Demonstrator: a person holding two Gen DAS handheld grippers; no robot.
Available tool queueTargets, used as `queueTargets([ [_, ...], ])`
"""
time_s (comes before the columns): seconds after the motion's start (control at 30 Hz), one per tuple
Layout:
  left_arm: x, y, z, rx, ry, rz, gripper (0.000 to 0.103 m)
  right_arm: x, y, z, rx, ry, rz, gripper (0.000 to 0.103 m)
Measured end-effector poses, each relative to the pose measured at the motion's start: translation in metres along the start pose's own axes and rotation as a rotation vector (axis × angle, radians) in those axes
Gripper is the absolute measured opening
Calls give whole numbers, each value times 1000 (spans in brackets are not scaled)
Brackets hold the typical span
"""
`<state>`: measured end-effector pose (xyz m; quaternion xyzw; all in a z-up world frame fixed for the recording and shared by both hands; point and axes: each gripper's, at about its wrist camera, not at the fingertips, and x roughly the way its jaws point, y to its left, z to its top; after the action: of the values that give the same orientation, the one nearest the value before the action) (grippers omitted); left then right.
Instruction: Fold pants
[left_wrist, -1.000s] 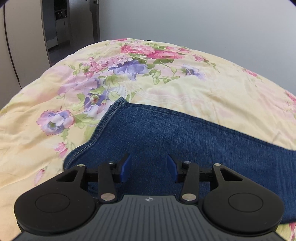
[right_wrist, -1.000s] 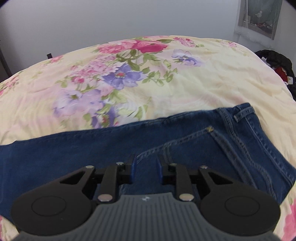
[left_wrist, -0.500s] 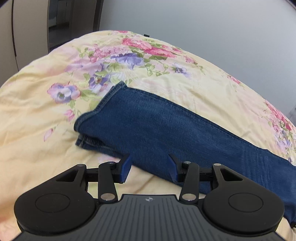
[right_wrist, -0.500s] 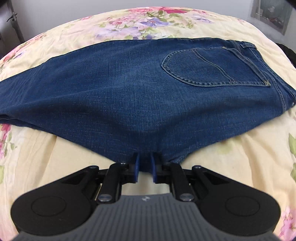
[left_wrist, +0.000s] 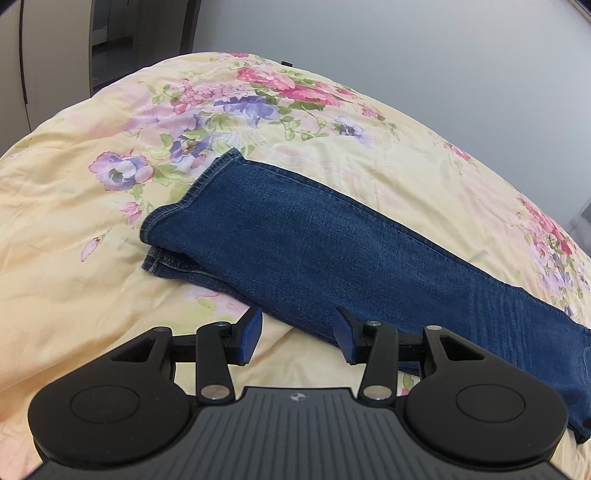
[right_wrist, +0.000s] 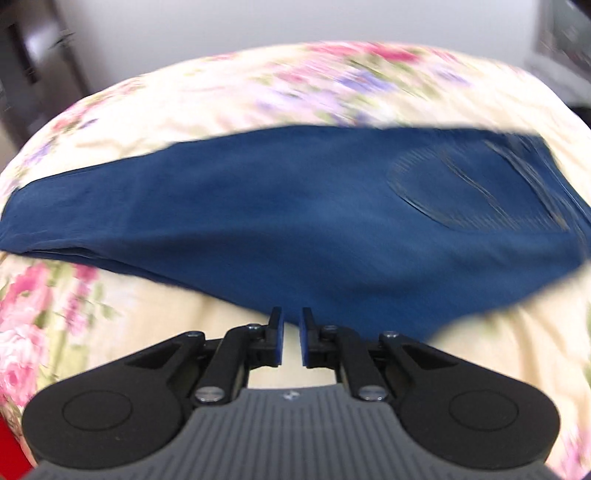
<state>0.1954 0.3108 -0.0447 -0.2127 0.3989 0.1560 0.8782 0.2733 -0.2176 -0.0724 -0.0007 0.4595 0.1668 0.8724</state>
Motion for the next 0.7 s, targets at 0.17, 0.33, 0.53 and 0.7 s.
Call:
queueTargets([
  [0.17,7,-11,-2,48,-8,3,52,47,32,23,8,-21,40,4],
  [0.33,17,-8,-3,64,10,3,52,79,58,5,-69,66,-2,4],
  [0.53,21,9,-5,-31,10,-34,52,48,59,9,-95,119,50,0],
  [0.7,13,35,-9,-257,-36,-119,55,41,77,41,-93,-18,47,0],
])
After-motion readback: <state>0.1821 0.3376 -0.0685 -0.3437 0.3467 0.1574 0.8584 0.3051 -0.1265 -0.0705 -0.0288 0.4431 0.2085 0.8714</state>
